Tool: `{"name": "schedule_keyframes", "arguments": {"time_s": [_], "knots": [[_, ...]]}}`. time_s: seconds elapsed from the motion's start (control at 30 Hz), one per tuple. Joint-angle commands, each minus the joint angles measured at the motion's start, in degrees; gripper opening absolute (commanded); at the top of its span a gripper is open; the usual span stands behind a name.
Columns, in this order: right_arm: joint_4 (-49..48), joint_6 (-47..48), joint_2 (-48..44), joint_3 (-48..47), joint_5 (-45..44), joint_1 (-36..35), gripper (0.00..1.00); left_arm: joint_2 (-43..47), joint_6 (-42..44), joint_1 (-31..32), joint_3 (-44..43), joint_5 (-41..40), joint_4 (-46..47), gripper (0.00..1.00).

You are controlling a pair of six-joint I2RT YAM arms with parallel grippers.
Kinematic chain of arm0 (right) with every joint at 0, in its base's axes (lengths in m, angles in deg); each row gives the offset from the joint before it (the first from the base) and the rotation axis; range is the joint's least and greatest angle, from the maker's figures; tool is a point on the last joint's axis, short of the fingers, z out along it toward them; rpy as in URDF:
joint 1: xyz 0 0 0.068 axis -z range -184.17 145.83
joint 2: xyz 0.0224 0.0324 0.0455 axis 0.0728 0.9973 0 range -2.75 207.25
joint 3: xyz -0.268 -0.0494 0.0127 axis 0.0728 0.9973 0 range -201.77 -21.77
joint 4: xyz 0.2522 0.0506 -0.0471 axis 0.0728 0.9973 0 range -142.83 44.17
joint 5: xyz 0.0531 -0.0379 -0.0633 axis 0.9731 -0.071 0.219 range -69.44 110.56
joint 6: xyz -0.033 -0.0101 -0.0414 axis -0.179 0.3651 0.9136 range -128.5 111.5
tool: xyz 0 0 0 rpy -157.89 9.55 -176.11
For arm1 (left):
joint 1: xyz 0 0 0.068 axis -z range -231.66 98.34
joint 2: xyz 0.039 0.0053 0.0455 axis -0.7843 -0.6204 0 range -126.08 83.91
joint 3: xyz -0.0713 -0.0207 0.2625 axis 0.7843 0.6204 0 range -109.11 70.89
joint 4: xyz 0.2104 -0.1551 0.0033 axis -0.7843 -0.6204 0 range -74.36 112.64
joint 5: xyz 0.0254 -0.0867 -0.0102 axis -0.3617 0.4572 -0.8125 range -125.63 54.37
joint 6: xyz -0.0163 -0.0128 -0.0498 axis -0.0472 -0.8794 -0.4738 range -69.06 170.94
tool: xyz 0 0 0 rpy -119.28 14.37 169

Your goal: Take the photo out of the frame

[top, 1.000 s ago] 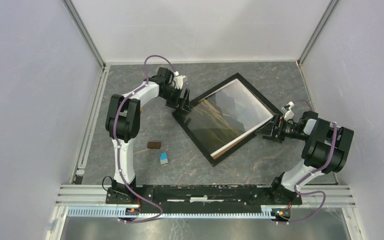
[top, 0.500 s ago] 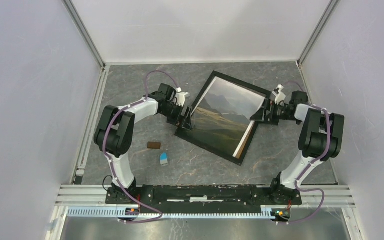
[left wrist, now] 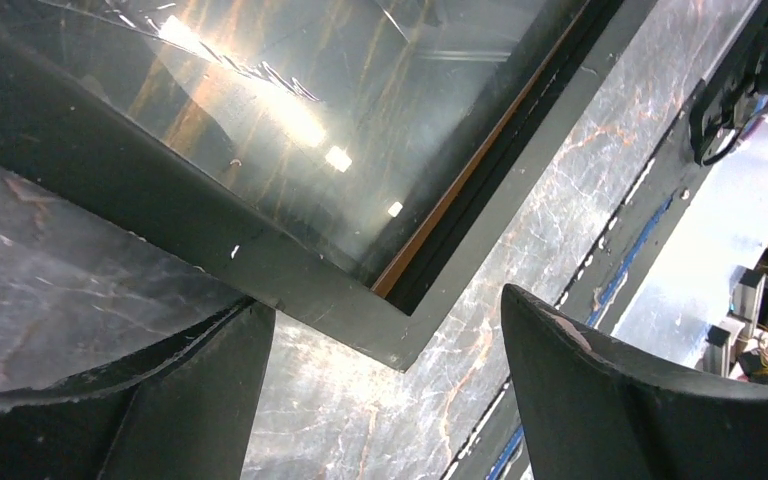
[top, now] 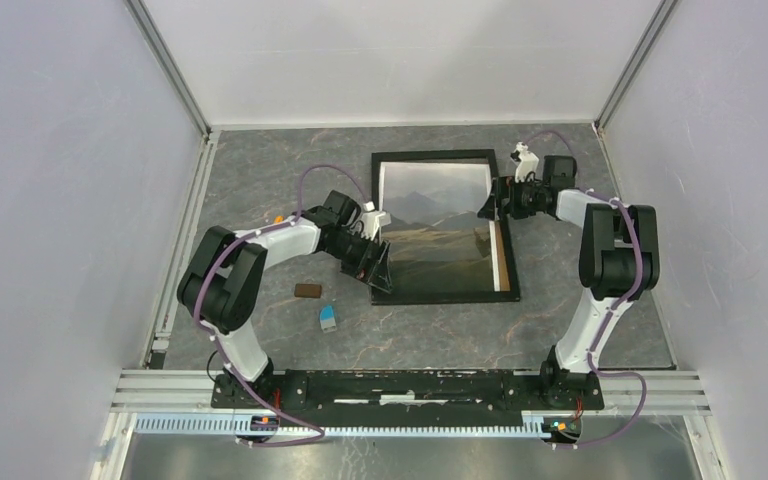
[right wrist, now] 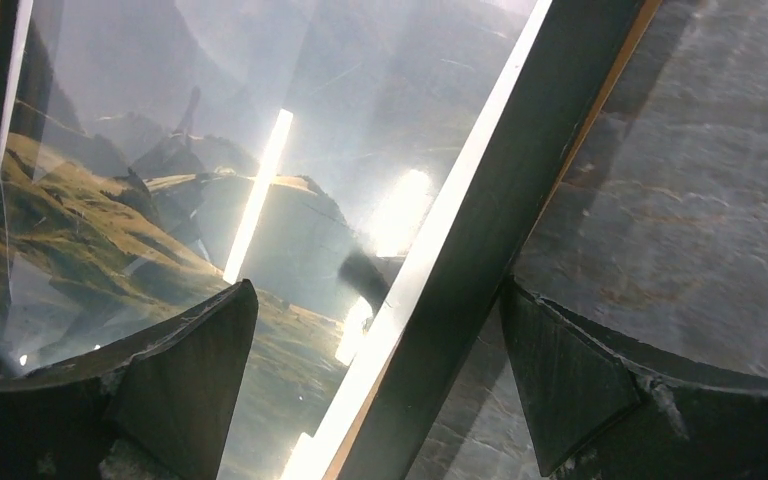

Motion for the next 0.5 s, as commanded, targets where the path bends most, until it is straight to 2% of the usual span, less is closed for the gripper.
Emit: {"name": "schedule_keyframes", "arguments": {"time_s": [0.0,0.23,0.47], "knots": [[6.0,-2.6,3.8,6.5,-2.0,-2.6,0.98,2.0,-0.4,0.7,2.7,0.9,-0.3,0.89],[5.5,-1.9,0.0,13.8,-1.8,-2.5,0.98,3.7,3.1,-0.4,2.7,-3.1,-4.1,0.88],[8.1,-0.5,-4.7,14.8,-1.8,-2.1,0.98,8.5,4.9,-0.4,3.3,-7.6,-5.1,0.89]]}}
